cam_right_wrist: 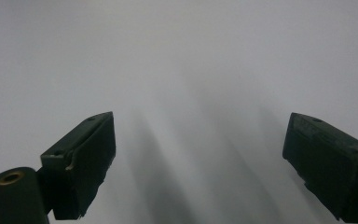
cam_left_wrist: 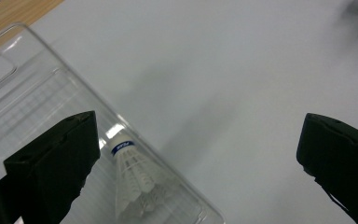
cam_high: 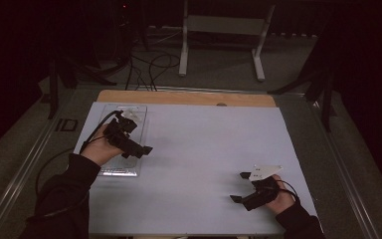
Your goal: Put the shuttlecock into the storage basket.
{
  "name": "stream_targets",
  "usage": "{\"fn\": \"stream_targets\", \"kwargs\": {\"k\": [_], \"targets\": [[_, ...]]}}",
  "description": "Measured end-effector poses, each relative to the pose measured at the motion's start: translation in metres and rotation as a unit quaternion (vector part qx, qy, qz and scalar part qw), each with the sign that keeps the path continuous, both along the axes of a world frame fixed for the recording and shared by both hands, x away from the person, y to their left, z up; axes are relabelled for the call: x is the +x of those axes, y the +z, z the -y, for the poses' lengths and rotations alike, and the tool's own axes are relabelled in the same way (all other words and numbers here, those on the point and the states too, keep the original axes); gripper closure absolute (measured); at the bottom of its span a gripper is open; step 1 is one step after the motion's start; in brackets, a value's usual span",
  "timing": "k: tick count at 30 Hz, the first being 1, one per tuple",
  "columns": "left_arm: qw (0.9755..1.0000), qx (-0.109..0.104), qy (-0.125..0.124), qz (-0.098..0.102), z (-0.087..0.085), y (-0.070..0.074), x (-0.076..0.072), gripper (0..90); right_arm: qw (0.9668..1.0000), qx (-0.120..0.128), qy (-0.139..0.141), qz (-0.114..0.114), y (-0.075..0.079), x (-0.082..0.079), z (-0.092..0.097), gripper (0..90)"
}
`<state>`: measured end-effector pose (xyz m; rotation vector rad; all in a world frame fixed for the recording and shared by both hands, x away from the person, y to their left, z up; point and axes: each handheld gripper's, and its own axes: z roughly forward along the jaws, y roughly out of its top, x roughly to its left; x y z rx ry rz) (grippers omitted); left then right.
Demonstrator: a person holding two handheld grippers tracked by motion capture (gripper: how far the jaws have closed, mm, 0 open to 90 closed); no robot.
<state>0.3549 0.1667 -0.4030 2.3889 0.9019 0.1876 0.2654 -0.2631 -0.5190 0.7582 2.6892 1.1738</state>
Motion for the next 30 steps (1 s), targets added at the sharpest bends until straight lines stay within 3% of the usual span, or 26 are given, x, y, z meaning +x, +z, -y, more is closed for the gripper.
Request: {"fn": "stream_targets", "kwargs": {"k": [3, 12, 16, 30], "targets": [[0.9999, -0.007, -0.007, -0.003, 0.006, 0.000, 0.000, 0.2, 1.0000, 0.001, -0.001, -0.001, 0.000, 0.000, 0.000, 9.5], [0.9997, -0.001, -0.024, 0.002, 0.022, -0.003, -0.001, 0.2, 1.0000, 0.000, -0.002, 0.000, 0.000, 0.000, 0.001, 9.4], [0.9994, -0.003, -0.031, 0.015, 0.030, -0.004, -0.002, 0.2, 1.0000, 0.001, -0.001, 0.001, 0.000, 0.000, 0.001, 9.5], [0.9981, -0.009, -0.060, 0.014, 0.049, -0.007, -0.002, 0.2, 1.0000, 0.000, 0.000, 0.000, 0.000, 0.000, 0.001, 9.4]]}}
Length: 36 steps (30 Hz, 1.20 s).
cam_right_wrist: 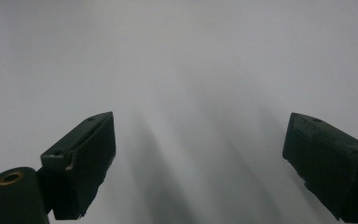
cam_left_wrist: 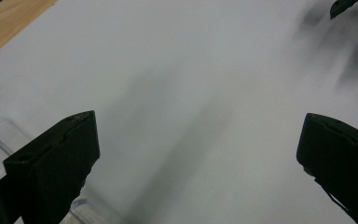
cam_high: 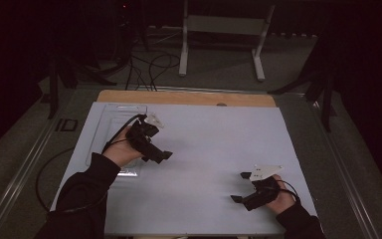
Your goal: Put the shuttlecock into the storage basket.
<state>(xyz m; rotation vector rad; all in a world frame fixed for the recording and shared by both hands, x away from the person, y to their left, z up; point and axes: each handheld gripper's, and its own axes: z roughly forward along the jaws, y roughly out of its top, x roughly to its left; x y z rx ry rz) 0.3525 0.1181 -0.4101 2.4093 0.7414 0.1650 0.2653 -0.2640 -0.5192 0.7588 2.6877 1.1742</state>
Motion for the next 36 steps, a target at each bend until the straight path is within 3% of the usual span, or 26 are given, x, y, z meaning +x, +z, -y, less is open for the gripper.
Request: {"fn": "stream_targets", "kwargs": {"k": [6, 21, 26, 36], "targets": [[0.9998, -0.016, -0.010, -0.001, 0.006, -0.005, -0.001, 0.2, 1.0000, 0.000, -0.001, 0.000, 0.000, 0.000, 0.000, 9.5], [0.9981, -0.020, -0.058, -0.008, 0.018, -0.023, -0.011, 0.2, 1.0000, 0.000, 0.001, 0.002, 0.000, -0.001, -0.001, 9.4], [0.9970, -0.035, -0.068, -0.013, 0.021, -0.031, -0.019, 0.2, 1.0000, -0.001, 0.001, 0.002, 0.000, -0.001, -0.001, 9.4], [0.9956, -0.026, -0.088, -0.019, 0.022, -0.044, -0.032, 0.2, 1.0000, -0.001, 0.003, 0.002, 0.000, -0.001, -0.001, 9.4]]}}
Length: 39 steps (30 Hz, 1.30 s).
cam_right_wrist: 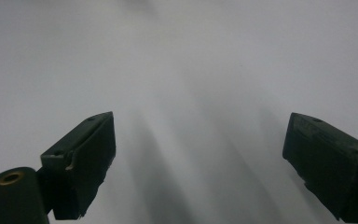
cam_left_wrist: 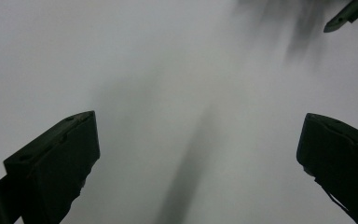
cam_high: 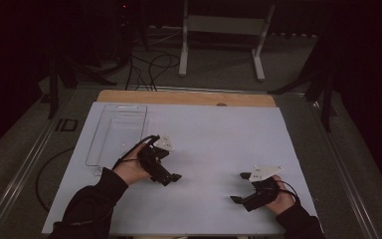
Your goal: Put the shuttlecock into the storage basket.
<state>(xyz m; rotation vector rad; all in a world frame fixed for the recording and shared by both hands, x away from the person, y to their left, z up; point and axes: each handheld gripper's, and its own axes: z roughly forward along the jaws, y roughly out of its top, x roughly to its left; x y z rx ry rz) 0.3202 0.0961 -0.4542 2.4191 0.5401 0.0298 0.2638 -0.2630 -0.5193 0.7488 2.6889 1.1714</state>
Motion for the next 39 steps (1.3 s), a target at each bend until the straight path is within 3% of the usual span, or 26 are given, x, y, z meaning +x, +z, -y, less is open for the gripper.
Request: {"fn": "stream_targets", "kwargs": {"k": [5, 19, 24, 39], "targets": [[0.9998, -0.010, -0.006, 0.015, -0.001, -0.005, -0.008, 0.3, 1.0000, -0.001, 0.001, 0.000, 0.000, 0.000, 0.000, 9.4], [0.9999, -0.006, -0.009, 0.010, -0.011, -0.021, -0.031, 0.3, 1.0000, -0.002, 0.000, 0.000, 0.000, -0.001, 0.000, 9.5], [0.9998, -0.018, -0.006, 0.005, -0.021, -0.027, -0.037, 0.3, 1.0000, -0.004, 0.000, 0.001, 0.000, -0.002, 0.000, 9.4], [0.9999, -0.013, 0.001, 0.010, -0.048, -0.042, -0.057, 0.3, 1.0000, -0.008, -0.002, 0.003, 0.001, -0.002, 0.001, 9.5]]}}
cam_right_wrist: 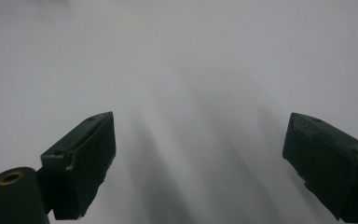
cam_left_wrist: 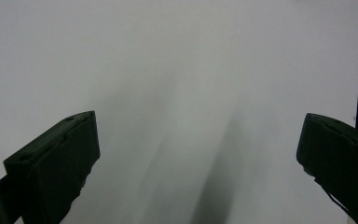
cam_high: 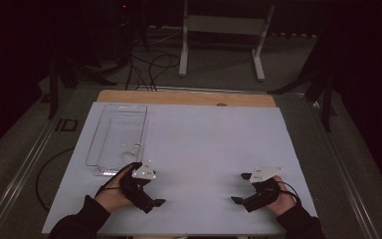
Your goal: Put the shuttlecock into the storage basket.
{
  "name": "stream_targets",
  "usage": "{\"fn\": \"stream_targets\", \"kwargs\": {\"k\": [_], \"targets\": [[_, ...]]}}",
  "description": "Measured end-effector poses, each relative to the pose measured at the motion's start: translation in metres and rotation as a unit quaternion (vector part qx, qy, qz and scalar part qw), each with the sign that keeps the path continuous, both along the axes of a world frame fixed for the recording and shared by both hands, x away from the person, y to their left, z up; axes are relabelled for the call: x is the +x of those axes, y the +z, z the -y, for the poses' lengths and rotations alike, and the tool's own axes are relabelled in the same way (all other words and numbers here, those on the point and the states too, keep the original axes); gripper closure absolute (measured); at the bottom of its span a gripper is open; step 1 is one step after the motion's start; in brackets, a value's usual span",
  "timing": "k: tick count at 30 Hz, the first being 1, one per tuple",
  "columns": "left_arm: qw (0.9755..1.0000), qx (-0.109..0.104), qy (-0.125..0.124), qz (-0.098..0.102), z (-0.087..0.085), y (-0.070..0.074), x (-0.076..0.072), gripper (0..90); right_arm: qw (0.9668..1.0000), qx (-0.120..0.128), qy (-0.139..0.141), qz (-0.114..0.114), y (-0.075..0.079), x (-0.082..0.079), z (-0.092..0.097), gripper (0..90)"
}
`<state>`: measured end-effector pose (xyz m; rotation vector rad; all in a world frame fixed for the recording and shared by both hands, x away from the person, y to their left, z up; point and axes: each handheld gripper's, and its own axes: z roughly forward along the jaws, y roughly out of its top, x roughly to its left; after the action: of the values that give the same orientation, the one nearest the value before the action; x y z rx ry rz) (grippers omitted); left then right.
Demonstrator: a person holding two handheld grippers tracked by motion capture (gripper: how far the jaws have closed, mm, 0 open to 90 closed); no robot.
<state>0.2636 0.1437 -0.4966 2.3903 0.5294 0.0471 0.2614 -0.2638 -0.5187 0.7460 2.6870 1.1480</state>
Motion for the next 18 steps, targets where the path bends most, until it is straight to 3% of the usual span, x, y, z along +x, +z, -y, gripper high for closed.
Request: {"fn": "stream_targets", "kwargs": {"k": [7, 18], "targets": [[0.9999, -0.001, 0.013, 0.001, -0.015, -0.003, -0.005, 0.2, 1.0000, -0.001, 0.001, 0.000, 0.000, -0.001, 0.000, 9.5], [0.9991, -0.023, 0.035, -0.008, -0.037, -0.007, -0.011, 0.2, 1.0000, -0.002, -0.001, -0.001, 0.000, -0.002, 0.002, 9.5]]}}
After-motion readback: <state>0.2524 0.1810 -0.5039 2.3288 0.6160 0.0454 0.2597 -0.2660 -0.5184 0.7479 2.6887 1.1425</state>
